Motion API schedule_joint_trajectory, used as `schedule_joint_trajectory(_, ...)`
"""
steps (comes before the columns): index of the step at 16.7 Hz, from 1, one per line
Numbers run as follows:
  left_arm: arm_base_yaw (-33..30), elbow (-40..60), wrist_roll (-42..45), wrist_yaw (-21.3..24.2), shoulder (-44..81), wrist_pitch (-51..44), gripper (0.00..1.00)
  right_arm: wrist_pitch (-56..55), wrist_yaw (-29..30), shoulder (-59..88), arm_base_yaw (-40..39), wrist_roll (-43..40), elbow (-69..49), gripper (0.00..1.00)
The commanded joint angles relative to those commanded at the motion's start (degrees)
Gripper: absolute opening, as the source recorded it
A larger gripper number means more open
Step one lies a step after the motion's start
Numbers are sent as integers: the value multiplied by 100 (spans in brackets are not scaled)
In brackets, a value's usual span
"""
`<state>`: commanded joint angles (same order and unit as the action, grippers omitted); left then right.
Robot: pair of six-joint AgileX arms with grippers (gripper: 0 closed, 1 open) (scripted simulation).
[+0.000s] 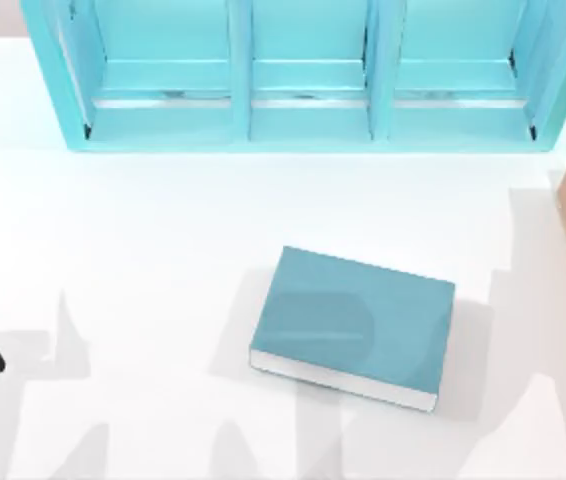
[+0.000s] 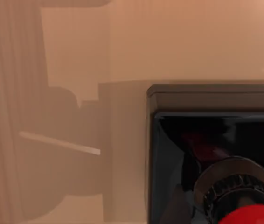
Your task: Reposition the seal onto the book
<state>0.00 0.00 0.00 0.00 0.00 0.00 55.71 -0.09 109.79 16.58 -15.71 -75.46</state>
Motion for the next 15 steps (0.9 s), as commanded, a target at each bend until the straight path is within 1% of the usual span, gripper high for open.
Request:
schedule_joint_trajectory(2,0,0,0,0,0,0,100,0,0,0,0,0,0,2)
schedule_joint_trajectory(3,0,0,0,0,0,0,100,0,0,0,0,0,0,0)
schedule_joint_trajectory(12,0,0,0,0,0,0,100,16,1,-7,-7,18,-16,0)
schedule_joint_trajectory(15,0,0,0,0,0,0,100,394,4,-34,-240,336,-372,0)
